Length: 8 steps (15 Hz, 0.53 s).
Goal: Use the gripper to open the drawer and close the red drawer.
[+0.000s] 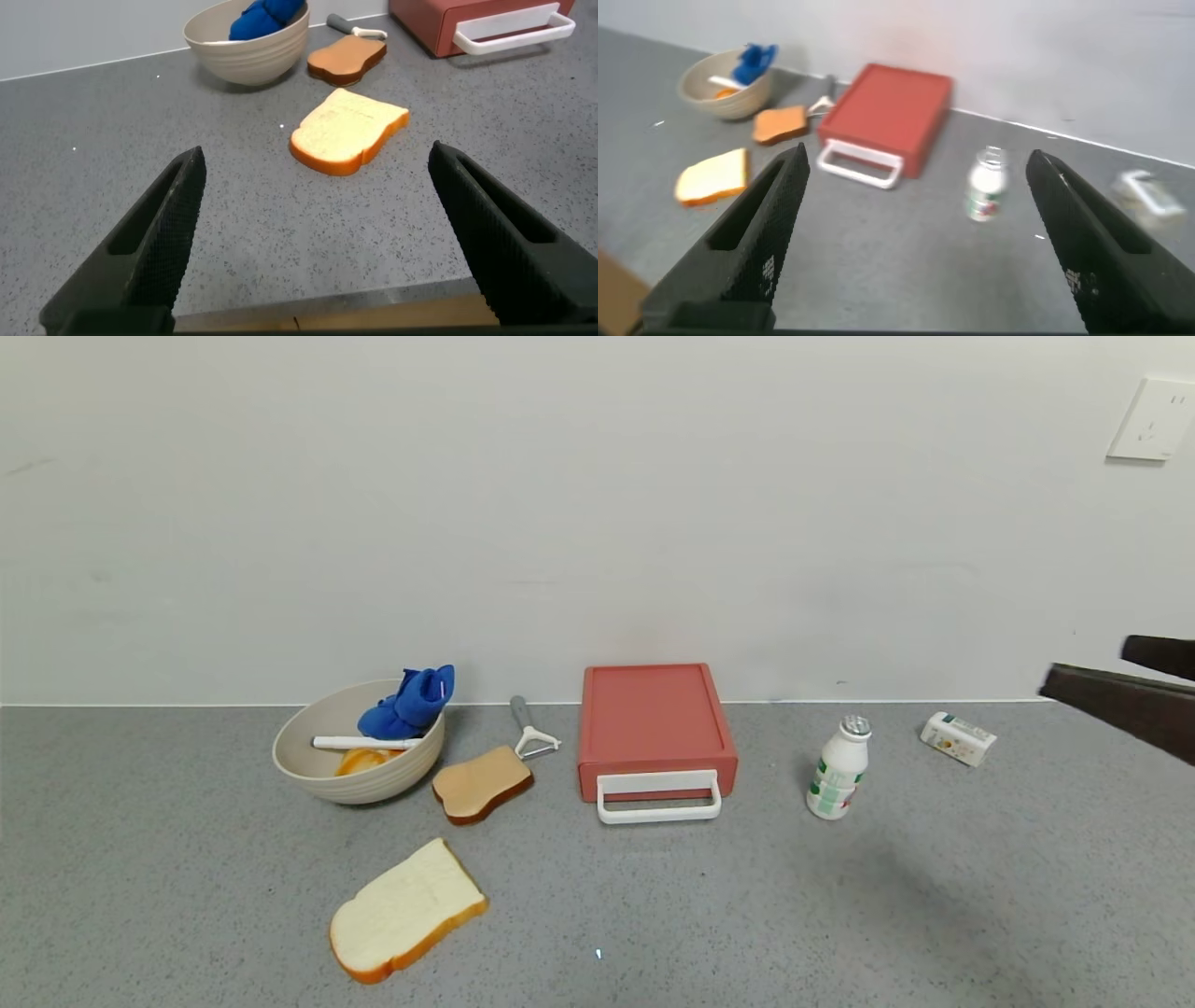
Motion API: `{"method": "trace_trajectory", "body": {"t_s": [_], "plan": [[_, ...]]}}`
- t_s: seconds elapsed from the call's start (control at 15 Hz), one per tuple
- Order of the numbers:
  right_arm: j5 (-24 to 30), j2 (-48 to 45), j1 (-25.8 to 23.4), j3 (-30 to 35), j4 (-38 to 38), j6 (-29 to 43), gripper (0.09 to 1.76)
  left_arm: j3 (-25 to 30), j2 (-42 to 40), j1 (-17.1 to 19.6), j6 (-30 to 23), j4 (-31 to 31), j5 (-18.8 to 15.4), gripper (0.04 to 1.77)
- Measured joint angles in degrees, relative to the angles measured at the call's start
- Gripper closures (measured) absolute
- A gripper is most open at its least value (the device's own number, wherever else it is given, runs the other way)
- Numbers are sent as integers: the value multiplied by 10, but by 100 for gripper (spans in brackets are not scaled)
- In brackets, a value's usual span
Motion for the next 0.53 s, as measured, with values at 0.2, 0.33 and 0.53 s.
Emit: {"method": "trace_trajectory", "body": {"t_s": [0.2, 0.33, 0.53], "plan": [[-41, -83, -95, 57, 0, -4, 14, 0, 0, 0, 0, 0, 0, 9], [-89, -136, -142, 92, 2, -5, 14, 0, 0, 0, 0, 0, 0, 9], [-166, -208, -197, 132, 5, -5, 14, 0, 0, 0, -1, 0, 0, 9]]}}
